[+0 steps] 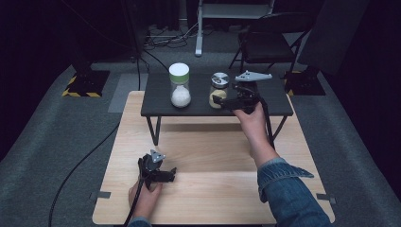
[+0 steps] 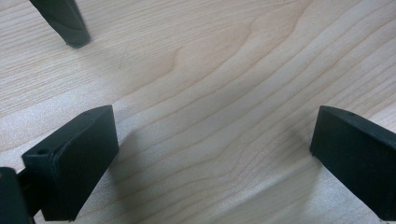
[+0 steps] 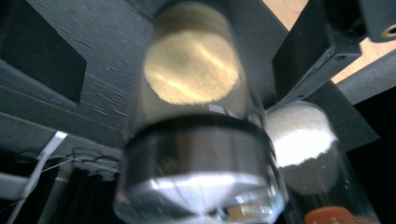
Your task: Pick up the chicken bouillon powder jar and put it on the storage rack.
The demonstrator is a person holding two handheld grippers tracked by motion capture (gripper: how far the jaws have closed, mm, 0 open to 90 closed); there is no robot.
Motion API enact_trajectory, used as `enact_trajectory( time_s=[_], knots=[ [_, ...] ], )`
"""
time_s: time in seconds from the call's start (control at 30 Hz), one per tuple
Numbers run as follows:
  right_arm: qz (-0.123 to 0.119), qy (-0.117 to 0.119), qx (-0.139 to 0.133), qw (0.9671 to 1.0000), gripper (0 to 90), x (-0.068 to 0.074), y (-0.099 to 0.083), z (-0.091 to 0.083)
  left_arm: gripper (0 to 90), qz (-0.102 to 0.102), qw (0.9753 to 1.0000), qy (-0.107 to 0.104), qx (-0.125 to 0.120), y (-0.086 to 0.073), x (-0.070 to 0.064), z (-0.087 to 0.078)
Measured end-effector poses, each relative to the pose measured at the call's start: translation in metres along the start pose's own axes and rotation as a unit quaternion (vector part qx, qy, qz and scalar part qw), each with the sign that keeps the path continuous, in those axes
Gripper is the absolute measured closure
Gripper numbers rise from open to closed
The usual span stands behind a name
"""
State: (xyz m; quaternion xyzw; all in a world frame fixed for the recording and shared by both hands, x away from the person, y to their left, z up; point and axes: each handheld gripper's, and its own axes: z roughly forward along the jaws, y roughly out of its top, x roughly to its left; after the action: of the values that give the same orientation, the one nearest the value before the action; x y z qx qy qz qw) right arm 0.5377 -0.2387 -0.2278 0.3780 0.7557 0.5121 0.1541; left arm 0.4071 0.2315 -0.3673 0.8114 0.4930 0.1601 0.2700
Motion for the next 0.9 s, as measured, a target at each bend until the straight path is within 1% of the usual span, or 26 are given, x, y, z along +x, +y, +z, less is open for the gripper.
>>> enact_trajectory(
  time_s=[0.03, 0.13, 0.17, 0.23, 0.27, 0.33, 0.37, 0.4, 0.47, 0.5, 0.57, 0.6, 0.67, 0.7, 0.73, 0.77, 0.83, 0.9],
  knots=[
    [0.000, 0.000, -0.006, 1.0000, 2.5, 0.000, -0.005, -0.002, 0.9, 0.000, 1.0000, 0.000, 0.000, 0.000, 0.000, 0.000],
    [-0.003, -0.001, -0.008, 1.0000, 2.4, -0.001, -0.015, -0.010, 0.9, -0.001, 1.0000, 0.001, 0.000, 0.000, 0.000, 0.000],
    [-0.003, -0.001, -0.008, 1.0000, 2.4, -0.001, -0.015, -0.010, 0.9, -0.001, 1.0000, 0.001, 0.000, 0.000, 0.000, 0.000],
    [-0.002, 0.000, -0.012, 0.9999, 2.4, -0.003, -0.022, -0.017, 0.8, -0.001, 1.0000, 0.001, 0.000, 0.000, 0.000, 0.001],
    [-0.002, 0.000, -0.012, 0.9999, 2.4, -0.003, -0.022, -0.017, 0.8, -0.001, 1.0000, 0.001, -0.001, 0.000, 0.000, 0.001],
    [-0.002, 0.001, -0.016, 0.9999, 2.4, -0.004, -0.027, -0.023, 0.9, -0.001, 1.0000, 0.001, -0.001, 0.000, 0.000, 0.001],
    [-0.003, 0.002, -0.021, 0.9998, 2.4, -0.006, -0.034, -0.028, 0.8, -0.001, 1.0000, 0.001, -0.001, 0.000, 0.000, 0.001],
    [-0.003, 0.002, -0.021, 0.9998, 2.4, -0.006, -0.034, -0.028, 0.8, -0.001, 1.0000, 0.001, -0.001, 0.000, 0.000, 0.001],
    [-0.003, 0.002, -0.024, 0.9997, 2.4, -0.010, -0.044, -0.036, 0.9, -0.001, 1.0000, 0.001, -0.001, 0.000, 0.000, 0.001],
    [-0.003, 0.002, -0.024, 0.9997, 2.4, -0.010, -0.044, -0.036, 0.9, -0.001, 1.0000, 0.001, -0.001, 0.000, 0.000, 0.001],
    [0.002, -0.003, -0.030, 0.9995, 2.4, -0.013, -0.054, -0.047, 0.9, -0.001, 1.0000, 0.001, -0.001, 0.001, 0.000, 0.001],
    [0.002, -0.003, -0.030, 0.9995, 2.4, -0.013, -0.054, -0.047, 0.8, -0.001, 1.0000, 0.001, -0.001, 0.001, 0.000, 0.001],
    [0.005, -0.005, -0.036, 0.9993, 2.3, -0.016, -0.061, -0.054, 0.9, -0.002, 1.0000, 0.001, -0.001, 0.001, 0.000, 0.001],
    [0.009, -0.005, -0.042, 0.9991, 2.3, -0.019, -0.068, -0.061, 0.9, -0.002, 1.0000, 0.001, -0.001, 0.001, 0.000, 0.001],
    [0.009, -0.005, -0.042, 0.9991, 2.3, -0.019, -0.068, -0.061, 0.9, -0.001, 1.0000, 0.001, -0.001, 0.001, 0.000, 0.001],
    [0.009, -0.005, -0.046, 0.9989, 2.3, -0.021, -0.072, -0.066, 0.9, -0.002, 1.0000, 0.001, -0.001, 0.001, 0.000, 0.001],
    [0.007, -0.008, -0.046, 0.9989, 2.0, -0.022, -0.077, -0.072, 0.8, -0.002, 1.0000, 0.001, -0.001, 0.001, 0.000, 0.001],
    [0.005, -0.018, -0.047, 0.9987, 2.0, -0.023, -0.086, -0.082, 0.9, -0.002, 1.0000, 0.001, -0.001, 0.001, 0.000, 0.001]
  ],
)
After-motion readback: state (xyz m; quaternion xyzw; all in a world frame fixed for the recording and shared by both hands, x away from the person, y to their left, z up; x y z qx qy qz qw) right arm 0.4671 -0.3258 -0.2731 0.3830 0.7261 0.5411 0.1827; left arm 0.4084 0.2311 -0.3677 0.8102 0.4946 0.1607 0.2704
